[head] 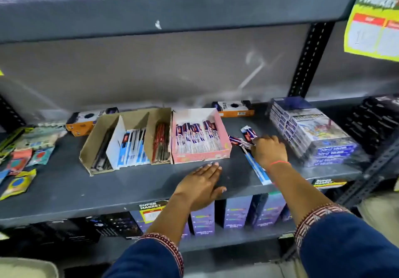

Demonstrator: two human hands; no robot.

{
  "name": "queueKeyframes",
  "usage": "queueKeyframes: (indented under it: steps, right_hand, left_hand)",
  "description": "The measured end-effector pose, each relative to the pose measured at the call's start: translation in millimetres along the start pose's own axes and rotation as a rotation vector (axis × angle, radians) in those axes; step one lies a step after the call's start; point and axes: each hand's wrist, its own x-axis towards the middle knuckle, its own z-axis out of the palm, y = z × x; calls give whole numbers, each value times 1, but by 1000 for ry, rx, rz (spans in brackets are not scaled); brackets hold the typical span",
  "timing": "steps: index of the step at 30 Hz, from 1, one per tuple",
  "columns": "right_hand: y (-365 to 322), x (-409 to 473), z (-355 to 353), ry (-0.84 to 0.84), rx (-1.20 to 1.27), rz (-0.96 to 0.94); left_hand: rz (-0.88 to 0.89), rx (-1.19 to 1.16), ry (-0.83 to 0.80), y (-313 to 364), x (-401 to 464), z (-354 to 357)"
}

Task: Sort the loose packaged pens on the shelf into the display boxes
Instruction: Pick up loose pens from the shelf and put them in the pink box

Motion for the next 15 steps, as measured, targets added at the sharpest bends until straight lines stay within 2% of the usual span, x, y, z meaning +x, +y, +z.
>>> queueKeyframes:
  steps: [8,13,15]
  right_hand:
    - [-5,32,2,-148,12,22]
    - [-6,37,3,-190,122,106]
    - [-4,40,1,-204,253,134]
  left_hand:
    - [37,25,69,-14,8,12]
    - [41,14,97,-13,7,12]
    - [31,7,96,-13,7,11]
